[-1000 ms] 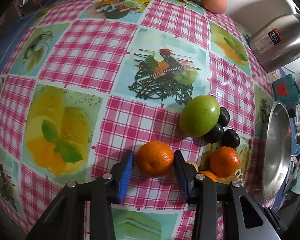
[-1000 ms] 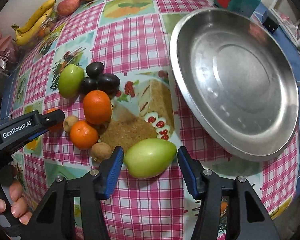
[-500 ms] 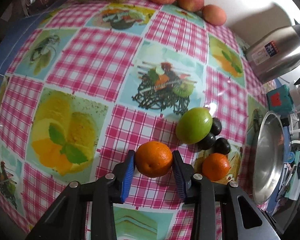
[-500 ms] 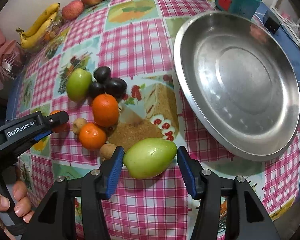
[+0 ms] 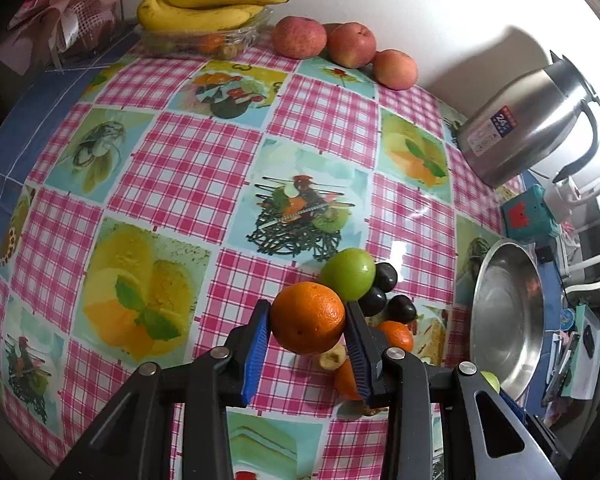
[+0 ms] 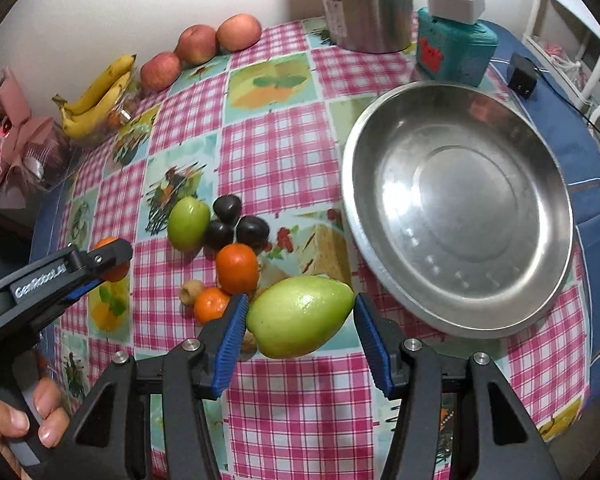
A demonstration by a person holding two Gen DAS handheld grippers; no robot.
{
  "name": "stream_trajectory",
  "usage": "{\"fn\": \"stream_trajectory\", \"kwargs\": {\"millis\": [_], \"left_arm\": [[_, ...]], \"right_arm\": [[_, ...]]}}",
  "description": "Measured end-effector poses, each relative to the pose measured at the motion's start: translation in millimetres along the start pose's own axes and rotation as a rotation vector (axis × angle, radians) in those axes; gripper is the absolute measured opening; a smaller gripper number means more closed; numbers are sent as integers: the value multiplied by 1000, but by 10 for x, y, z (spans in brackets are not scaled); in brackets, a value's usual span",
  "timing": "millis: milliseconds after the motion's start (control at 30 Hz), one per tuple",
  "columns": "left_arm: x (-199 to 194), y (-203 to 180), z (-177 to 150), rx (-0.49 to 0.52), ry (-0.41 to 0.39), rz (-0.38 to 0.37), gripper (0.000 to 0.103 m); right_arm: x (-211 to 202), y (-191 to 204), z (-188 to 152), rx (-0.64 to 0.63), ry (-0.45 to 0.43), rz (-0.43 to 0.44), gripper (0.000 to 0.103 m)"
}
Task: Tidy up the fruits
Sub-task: 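Lift the mandarin with the left tool while the right tool carries the pear toward the bowl, then lower the mandarin into the steel bowl and open the left tool while the right releases the pear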
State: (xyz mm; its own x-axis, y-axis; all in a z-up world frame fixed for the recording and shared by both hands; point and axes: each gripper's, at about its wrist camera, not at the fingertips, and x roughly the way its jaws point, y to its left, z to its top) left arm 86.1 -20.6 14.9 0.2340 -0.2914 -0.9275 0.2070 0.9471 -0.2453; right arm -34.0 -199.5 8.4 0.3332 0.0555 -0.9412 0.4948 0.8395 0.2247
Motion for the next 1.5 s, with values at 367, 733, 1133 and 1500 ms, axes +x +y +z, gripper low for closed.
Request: {"fn": "stream_trajectory", "kwargs": {"millis": [367, 733, 1133, 1500], "left_arm": [[-26, -313, -73, 78, 12, -5, 39], [33, -1065, -101, 252, 16, -14, 39], [378, -1993, -395, 490, -38, -41, 39], [588, -2201, -549, 554, -68, -73, 39]], "right_arm": [[-131, -344, 159, 94, -72, -60, 56], [-129, -1098, 281, 310, -96, -166, 56], [-187, -1595, 320, 435, -128, -185, 56], [-117, -1730, 300, 467, -96, -189, 56]]}}
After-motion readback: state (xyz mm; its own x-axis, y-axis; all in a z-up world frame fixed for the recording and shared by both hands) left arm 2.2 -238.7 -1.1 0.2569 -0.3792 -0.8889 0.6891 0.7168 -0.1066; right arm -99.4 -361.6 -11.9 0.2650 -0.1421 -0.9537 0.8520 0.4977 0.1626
